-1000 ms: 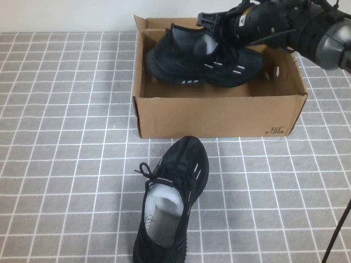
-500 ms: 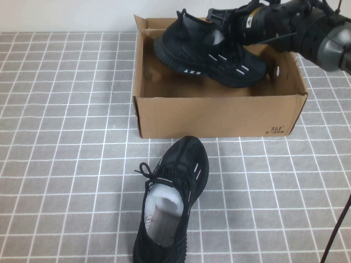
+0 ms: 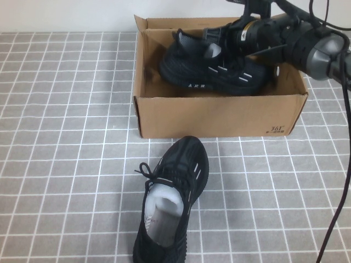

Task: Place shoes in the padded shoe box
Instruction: Place the shoe in the shoe box

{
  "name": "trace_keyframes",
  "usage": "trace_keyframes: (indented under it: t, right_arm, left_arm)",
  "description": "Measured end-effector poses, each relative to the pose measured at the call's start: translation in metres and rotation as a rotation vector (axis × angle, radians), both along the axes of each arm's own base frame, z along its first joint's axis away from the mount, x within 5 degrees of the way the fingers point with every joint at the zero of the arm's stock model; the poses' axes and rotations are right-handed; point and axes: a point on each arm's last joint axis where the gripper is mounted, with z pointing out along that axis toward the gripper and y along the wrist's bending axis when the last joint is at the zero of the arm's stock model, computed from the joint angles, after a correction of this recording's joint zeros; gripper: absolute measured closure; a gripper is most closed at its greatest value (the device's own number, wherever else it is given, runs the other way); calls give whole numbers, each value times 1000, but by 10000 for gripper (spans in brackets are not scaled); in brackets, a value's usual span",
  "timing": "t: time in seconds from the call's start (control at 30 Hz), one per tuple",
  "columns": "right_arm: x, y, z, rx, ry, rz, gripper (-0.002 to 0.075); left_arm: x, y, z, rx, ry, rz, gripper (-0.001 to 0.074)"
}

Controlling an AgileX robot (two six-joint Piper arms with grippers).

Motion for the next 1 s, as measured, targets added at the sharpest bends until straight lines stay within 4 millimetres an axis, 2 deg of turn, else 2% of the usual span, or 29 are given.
trace_keyframes:
  t: [0.23,0.57,0.6,0.7,0.73,0.87,0.9,1.0]
  right_arm:
    - [4,2,-17,-17,20,6,706]
    - [10,5,-28,-5,-6,13,706]
    - [7,-2,30,36,-177,19,701]
    - [6,-2,33,46,-183,17,582]
    - [10,5,-28,0,-7,13,636]
    - [9,5,-25,9,-7,11,473]
    - [-5,-5,63,83,-223,14,342]
    - [-15,-8,88,95,-255,14,345]
  left_arm:
    - [0,0,-1,0,2,0,738]
    - [0,0,-1,0,2,0,738]
    - [0,0,-1,0,2,0,738]
    - [0,0,-1,0,2,0,738]
    - [0,0,-1,0,2,0,738]
    - [0,0,-1,0,2,0,738]
    - [0,0,-1,0,2,0,738]
    - [0,0,-1,0,2,0,738]
